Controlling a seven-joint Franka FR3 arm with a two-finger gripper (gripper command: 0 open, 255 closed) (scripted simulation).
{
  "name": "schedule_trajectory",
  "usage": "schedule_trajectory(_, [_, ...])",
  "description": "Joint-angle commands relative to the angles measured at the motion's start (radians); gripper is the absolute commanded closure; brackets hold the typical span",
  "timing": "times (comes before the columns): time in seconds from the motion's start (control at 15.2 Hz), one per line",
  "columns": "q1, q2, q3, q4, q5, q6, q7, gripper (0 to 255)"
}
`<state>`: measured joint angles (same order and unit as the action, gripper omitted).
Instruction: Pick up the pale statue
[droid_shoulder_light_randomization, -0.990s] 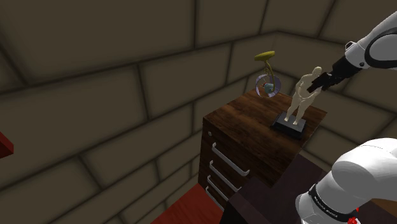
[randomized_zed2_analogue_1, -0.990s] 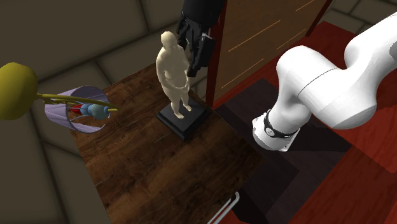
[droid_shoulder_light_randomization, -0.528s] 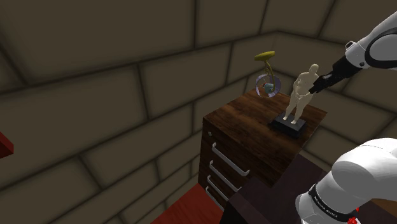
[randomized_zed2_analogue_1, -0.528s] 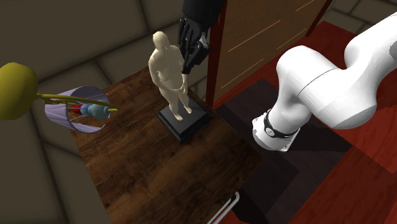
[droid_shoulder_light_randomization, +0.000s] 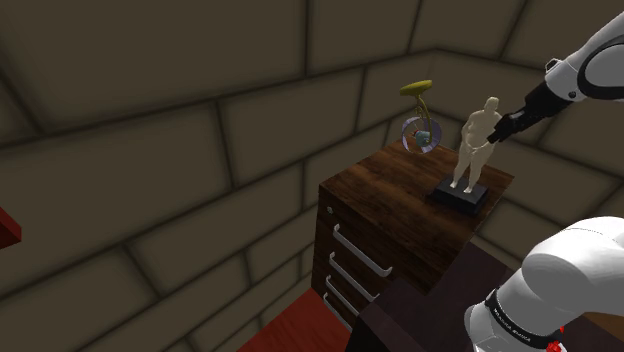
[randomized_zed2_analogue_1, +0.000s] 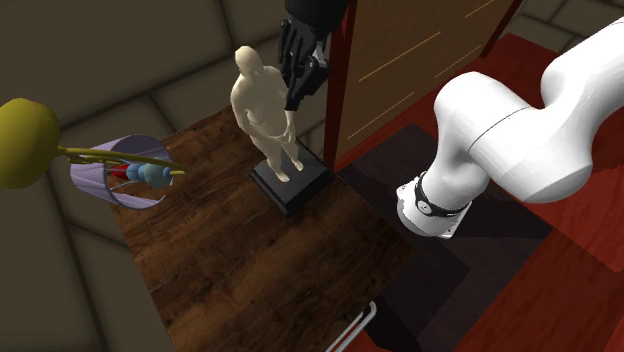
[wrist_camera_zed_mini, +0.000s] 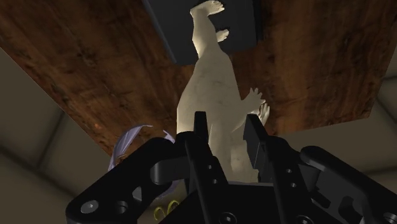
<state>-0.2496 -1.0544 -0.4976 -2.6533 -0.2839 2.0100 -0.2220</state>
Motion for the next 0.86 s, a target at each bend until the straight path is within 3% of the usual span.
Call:
schedule_trajectory(0.0, [0.004, -0.002, 0.01, 0.026, 0.008, -0.026, 0.002, 255])
schedule_trajectory(0.79, [0.033, 0.028, 0.052, 0.172, 0.046, -0.14, 0.012, 255])
